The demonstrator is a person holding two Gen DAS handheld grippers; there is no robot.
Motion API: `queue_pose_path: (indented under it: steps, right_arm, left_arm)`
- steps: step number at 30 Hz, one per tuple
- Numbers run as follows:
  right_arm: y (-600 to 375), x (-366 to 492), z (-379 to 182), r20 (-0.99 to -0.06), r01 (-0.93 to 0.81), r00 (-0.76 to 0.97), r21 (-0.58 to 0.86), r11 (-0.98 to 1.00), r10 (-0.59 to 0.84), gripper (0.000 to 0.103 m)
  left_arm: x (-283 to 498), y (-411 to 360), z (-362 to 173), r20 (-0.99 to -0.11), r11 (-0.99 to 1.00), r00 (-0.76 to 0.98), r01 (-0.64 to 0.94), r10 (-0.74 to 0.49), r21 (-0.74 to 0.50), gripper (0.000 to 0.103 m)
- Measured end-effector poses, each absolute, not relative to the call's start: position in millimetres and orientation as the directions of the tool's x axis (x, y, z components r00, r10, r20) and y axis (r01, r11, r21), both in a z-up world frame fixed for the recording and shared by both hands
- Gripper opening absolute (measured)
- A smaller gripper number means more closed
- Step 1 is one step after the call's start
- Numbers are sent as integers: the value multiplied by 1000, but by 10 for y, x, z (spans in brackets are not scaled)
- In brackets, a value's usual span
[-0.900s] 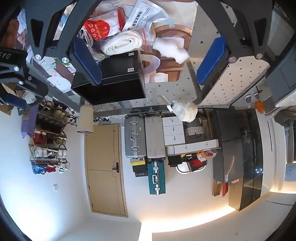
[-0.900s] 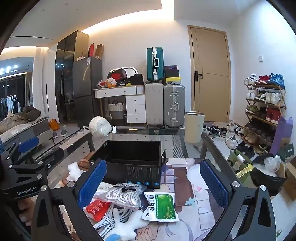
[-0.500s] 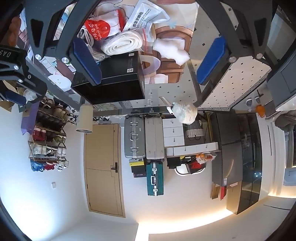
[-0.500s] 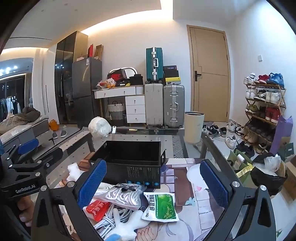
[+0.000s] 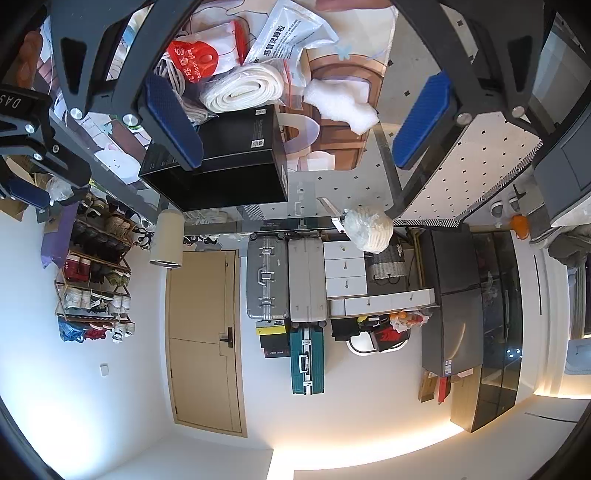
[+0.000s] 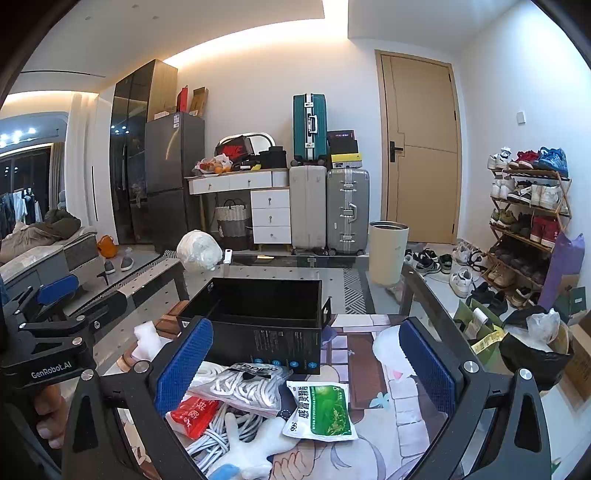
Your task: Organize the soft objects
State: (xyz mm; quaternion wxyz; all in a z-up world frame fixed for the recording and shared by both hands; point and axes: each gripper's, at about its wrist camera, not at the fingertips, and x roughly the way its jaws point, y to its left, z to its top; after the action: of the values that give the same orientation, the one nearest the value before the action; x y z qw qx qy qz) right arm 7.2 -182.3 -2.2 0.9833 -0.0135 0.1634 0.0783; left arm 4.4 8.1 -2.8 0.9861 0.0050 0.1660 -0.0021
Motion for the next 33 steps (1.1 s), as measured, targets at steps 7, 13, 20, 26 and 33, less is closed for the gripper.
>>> queue_pose_path:
  steps: [7, 13, 20, 26, 33]
  right_arm:
    - [-1840, 63, -19, -322, -165, 934, 0, 986, 156, 103]
    - [-1839, 42, -14, -321, -163, 934, -2, 987, 154, 103]
    - [-1842, 30, -4, -321, -167, 934, -4, 986, 157, 103]
    - [-1818, 26, -10, -323, -172, 933, -12, 985, 159, 103]
    - [-1779, 23, -34, -327, -181, 931, -18, 983, 165, 103]
  left_arm:
    - [40, 70, -23, -319, 1000, 948, -2, 9, 22, 103]
    - [69, 101, -36, -337, 1000, 941, -4, 5, 4, 103]
    - [76, 105, -33, -340, 1000, 940, -8, 8, 3, 103]
    - [67, 95, -21, -333, 1000, 943, -2, 3, 2, 103]
    - [50, 120, -8, -339, 1000, 941, -3, -3, -18, 103]
